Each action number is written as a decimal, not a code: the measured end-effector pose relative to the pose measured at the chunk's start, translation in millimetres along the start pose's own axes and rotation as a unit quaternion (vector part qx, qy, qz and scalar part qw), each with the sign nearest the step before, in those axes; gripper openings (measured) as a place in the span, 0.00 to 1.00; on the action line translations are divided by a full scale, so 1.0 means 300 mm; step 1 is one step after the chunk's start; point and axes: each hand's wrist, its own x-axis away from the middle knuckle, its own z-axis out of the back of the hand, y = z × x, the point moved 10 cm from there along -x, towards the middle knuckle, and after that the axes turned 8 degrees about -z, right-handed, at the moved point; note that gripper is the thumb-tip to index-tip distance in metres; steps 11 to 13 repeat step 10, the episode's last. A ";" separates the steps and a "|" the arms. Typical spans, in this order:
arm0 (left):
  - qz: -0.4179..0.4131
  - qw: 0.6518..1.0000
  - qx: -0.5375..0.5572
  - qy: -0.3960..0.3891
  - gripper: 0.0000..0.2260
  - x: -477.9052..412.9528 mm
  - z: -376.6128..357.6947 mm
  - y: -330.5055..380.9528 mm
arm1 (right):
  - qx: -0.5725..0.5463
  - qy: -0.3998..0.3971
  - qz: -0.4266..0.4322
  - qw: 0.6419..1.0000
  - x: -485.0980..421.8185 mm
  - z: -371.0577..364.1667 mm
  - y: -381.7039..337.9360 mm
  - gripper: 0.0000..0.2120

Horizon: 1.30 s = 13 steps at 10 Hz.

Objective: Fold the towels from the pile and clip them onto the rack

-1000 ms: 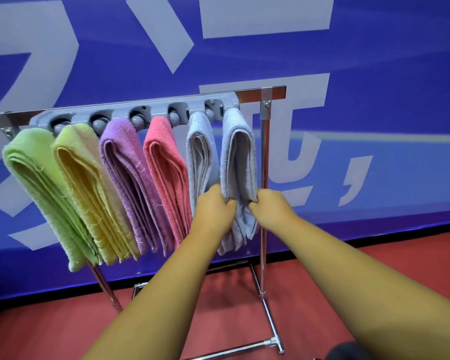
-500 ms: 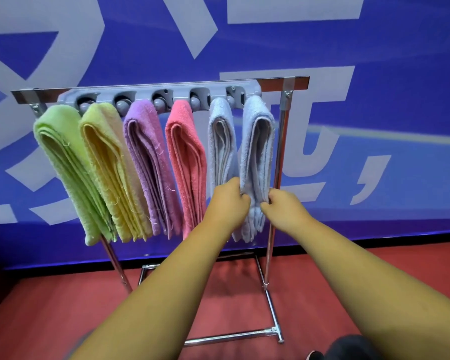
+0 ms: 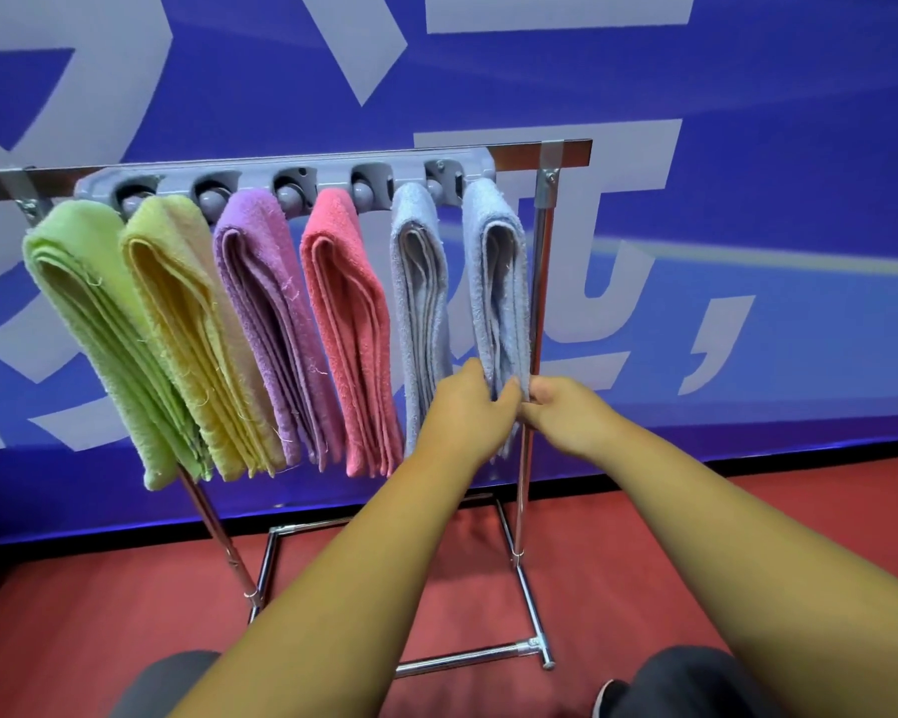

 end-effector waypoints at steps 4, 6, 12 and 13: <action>0.026 0.998 -0.021 0.049 0.13 0.021 0.051 0.002 | 0.087 0.076 -0.022 0.993 0.003 0.000 0.043 0.10; 0.025 0.998 -0.009 0.049 0.15 0.016 0.049 -0.028 | 0.091 0.064 -0.009 0.994 0.010 -0.028 0.011 0.12; -0.006 0.998 -0.003 0.056 0.10 0.020 0.194 0.036 | -0.008 0.051 0.009 0.999 0.084 0.075 -0.104 0.12; -0.006 0.998 -0.003 0.056 0.10 0.020 0.194 0.036 | -0.008 0.051 0.009 0.999 0.084 0.075 -0.104 0.12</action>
